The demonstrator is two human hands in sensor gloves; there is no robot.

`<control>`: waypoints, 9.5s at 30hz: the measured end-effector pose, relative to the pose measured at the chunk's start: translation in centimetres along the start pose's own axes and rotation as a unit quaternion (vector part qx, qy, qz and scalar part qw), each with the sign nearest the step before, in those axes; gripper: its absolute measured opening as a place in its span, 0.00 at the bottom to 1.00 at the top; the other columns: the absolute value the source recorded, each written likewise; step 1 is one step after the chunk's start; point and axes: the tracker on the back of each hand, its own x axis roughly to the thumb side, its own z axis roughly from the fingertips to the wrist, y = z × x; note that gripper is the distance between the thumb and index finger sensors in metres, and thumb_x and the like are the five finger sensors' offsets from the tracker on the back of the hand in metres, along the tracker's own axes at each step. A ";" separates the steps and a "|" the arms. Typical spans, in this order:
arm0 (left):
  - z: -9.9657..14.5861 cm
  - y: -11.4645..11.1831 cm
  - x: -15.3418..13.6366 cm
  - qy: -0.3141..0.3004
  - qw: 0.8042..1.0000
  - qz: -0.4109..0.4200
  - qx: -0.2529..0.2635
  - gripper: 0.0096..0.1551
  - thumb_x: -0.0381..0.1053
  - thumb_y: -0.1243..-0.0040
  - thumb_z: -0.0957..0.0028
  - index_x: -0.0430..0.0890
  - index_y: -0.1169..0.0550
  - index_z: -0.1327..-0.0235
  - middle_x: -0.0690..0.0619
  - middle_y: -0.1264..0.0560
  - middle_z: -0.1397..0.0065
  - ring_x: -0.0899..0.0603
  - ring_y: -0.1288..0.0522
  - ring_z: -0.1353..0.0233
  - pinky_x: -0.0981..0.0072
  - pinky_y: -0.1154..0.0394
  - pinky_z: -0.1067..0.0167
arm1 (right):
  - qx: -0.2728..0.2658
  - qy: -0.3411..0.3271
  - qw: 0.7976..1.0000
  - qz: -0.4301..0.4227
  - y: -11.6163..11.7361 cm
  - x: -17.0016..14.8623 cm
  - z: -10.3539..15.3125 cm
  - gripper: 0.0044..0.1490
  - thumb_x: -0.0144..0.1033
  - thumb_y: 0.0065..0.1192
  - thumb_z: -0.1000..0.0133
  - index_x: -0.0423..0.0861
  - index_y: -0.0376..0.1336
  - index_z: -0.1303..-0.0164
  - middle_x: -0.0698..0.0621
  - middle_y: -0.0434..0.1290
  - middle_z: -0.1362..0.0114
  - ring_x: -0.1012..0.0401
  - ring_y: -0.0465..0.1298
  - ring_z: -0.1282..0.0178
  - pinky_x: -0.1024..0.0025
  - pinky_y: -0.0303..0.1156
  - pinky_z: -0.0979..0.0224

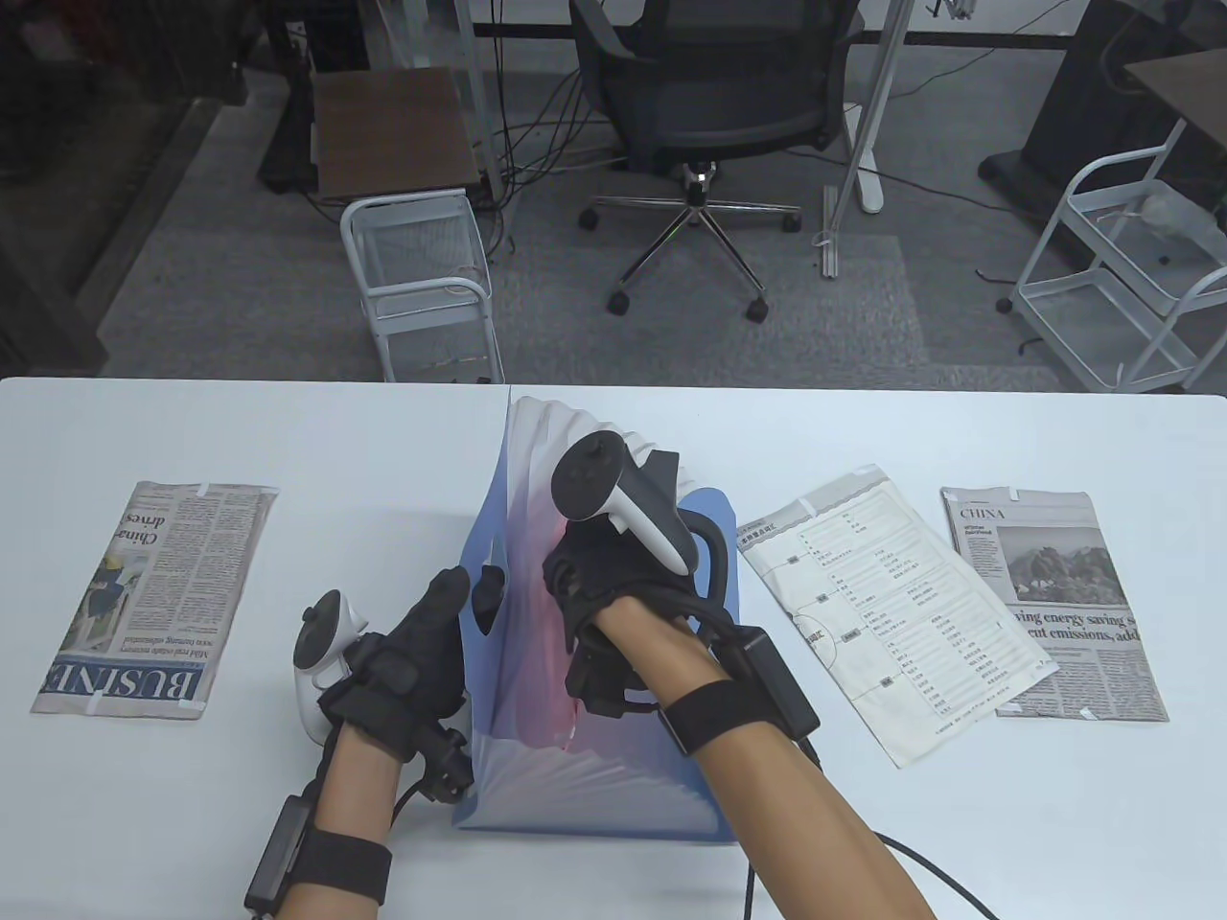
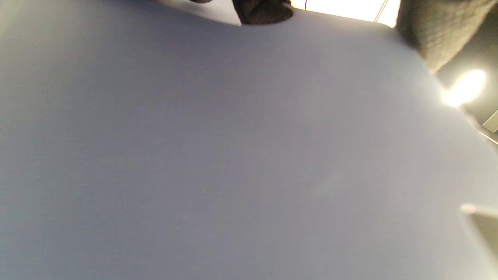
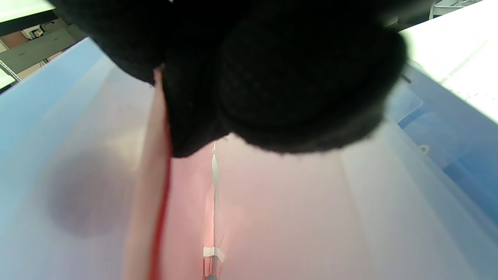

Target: Sort materials into accordion folder compartments

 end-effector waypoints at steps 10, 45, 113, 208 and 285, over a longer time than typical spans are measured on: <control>0.1 0.0 0.1 -0.001 1.000 0.010 -0.005 0.49 0.77 0.47 0.34 0.36 0.35 0.26 0.26 0.66 0.13 0.18 0.66 0.21 0.26 0.54 0.35 | -0.001 -0.018 1.000 -0.011 -1.5 -0.8 1.1 0.30 0.51 0.66 0.37 0.43 0.67 0.33 0.52 0.85 0.56 0.52 0.85 0.76 0.70 0.80 0.78; -0.2 0.0 0.3 -0.003 1.000 0.006 -0.027 0.48 0.76 0.52 0.32 0.35 0.38 0.25 0.24 0.69 0.15 0.17 0.69 0.22 0.25 0.58 0.36 | -0.147 0.285 0.944 0.076 -5.6 -36.4 -2.0 0.36 0.55 0.61 0.37 0.46 0.61 0.24 0.39 0.70 0.23 0.34 0.74 0.33 0.41 0.74 0.36; 0.0 -0.3 0.1 -0.011 0.999 0.026 -0.026 0.48 0.76 0.51 0.32 0.35 0.38 0.25 0.24 0.69 0.15 0.18 0.70 0.22 0.26 0.59 0.36 | -0.035 -0.026 0.954 -0.297 -10.3 -31.7 1.6 0.33 0.40 0.65 0.37 0.38 0.60 0.26 0.54 0.86 0.62 0.53 0.87 0.75 0.71 0.81 0.76; 0.2 0.4 -0.1 -0.025 0.998 0.057 -0.028 0.48 0.76 0.52 0.31 0.35 0.38 0.25 0.24 0.71 0.15 0.18 0.71 0.22 0.26 0.61 0.36 | 0.000 -0.119 0.979 -0.167 -5.9 -10.9 6.8 0.22 0.47 0.66 0.36 0.46 0.70 0.38 0.52 0.84 0.56 0.51 0.86 0.71 0.68 0.81 0.72; 0.2 -0.1 -0.5 -0.027 0.997 0.059 -0.028 0.48 0.76 0.53 0.31 0.36 0.39 0.25 0.25 0.72 0.15 0.19 0.72 0.22 0.27 0.61 0.36 | 0.017 -0.063 0.998 -0.018 0.9 -4.4 4.0 0.38 0.48 0.65 0.36 0.35 0.59 0.25 0.53 0.85 0.59 0.55 0.85 0.80 0.72 0.79 0.81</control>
